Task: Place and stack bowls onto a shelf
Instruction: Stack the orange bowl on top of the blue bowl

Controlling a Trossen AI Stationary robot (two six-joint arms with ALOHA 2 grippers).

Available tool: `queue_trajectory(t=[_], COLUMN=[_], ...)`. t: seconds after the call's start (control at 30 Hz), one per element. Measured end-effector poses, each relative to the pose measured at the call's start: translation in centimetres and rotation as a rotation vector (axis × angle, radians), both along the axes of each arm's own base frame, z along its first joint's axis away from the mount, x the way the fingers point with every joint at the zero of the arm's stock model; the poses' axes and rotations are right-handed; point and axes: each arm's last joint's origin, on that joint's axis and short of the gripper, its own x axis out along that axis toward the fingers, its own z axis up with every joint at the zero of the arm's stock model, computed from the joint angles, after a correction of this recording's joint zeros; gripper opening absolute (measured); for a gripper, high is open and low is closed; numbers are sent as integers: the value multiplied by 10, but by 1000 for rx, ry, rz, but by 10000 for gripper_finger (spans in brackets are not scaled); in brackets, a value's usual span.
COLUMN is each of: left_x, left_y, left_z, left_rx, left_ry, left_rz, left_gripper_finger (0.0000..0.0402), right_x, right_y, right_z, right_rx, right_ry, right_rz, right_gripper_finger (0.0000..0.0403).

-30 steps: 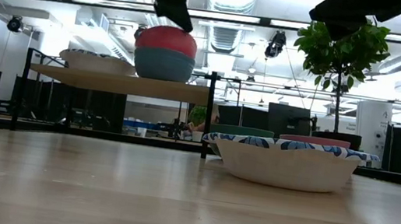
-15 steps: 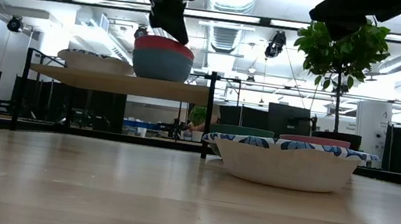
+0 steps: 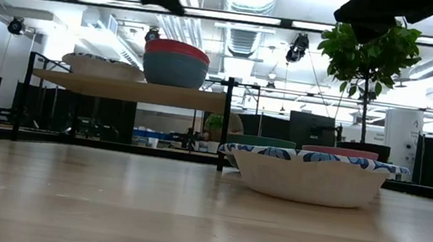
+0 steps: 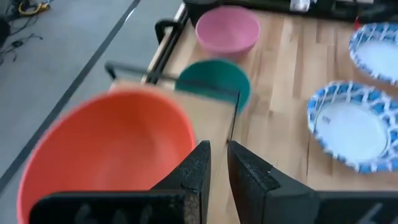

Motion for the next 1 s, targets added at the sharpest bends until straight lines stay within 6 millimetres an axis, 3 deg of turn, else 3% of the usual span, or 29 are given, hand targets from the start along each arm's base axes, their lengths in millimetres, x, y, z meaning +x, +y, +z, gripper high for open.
queue_trajectory(t=[0.27, 0.5, 0.83, 1.0], left_x=[-24, -27, -11, -10], left_y=[-6, -7, 1, -2], left_z=[-37, -44, -60, -48], left_rx=[99, 110, 75, 40], left_ry=[-52, -73, -15, -89], left_rz=[136, 157, 165, 132], left_gripper_finger=[36, 36, 36, 36], right_x=[1, 3, 3, 6], right_y=[0, 1, 1, 2], right_z=[2, 6, 7, 4], right_rx=[6, 24, 62, 64], right_ry=[-18, -64, -69, -64], right_rz=[0, 0, -14, -16], right_gripper_finger=[43, 43, 43, 43])
